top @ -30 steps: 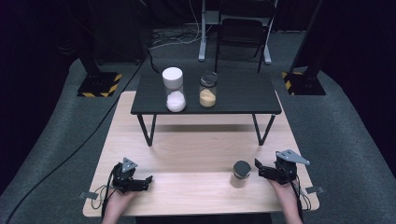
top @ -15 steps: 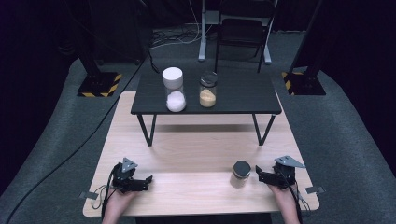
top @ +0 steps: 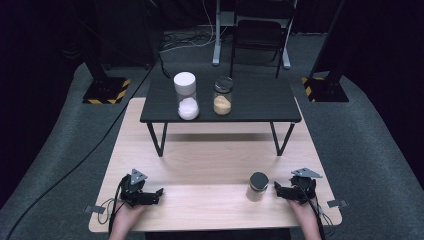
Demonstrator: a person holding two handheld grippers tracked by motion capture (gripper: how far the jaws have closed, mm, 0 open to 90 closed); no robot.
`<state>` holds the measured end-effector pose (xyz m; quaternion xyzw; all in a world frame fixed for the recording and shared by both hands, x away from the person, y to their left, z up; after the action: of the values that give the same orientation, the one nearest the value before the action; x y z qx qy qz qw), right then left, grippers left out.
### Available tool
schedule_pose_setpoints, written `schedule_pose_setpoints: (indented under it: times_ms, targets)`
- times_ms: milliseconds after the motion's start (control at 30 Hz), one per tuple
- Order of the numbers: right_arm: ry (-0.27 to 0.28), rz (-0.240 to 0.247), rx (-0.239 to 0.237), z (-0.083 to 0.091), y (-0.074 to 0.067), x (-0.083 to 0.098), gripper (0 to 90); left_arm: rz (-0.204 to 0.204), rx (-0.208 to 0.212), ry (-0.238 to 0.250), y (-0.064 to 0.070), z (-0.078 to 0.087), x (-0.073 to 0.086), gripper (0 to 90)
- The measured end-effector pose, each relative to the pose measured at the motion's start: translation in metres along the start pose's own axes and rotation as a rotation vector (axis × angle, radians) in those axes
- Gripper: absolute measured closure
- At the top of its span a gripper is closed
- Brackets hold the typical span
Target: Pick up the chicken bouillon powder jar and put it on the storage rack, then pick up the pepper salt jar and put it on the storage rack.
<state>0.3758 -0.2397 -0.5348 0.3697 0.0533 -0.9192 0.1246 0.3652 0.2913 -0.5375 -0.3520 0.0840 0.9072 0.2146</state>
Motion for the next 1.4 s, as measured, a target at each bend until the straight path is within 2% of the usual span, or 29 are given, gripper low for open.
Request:
schedule_pose_setpoints:
  times_ms: [733,867,1067,1400]
  targets:
    - [-0.002,0.007,-0.005,0.000,0.000,0.001,5.1,0.000,0.000,0.000,0.000,0.000,0.000,0.9]
    - [0.005,-0.013,-0.020,0.002,0.002,0.001,6.0,0.000,0.000,0.000,0.000,0.000,0.000,0.9]
    - [0.030,-0.032,-0.030,0.011,0.002,0.001,6.1,-0.001,0.000,-0.001,0.000,0.000,0.000,0.9]
    - [0.070,-0.017,-0.052,0.034,-0.006,0.007,6.2,-0.001,0.000,0.000,0.000,0.000,0.000,0.8]
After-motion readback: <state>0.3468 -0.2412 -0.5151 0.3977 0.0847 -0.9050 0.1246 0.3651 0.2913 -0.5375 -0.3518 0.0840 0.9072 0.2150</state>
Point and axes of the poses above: each handheld gripper's, and its own axes: z roughly backward along the jaws, x roughly out of its underside, y roughly to its right, the point moved 1 cm from there along -z, roughly forward along the jaws, and after that the axes turned 3 degrees about -y, right-handed, at the moved point
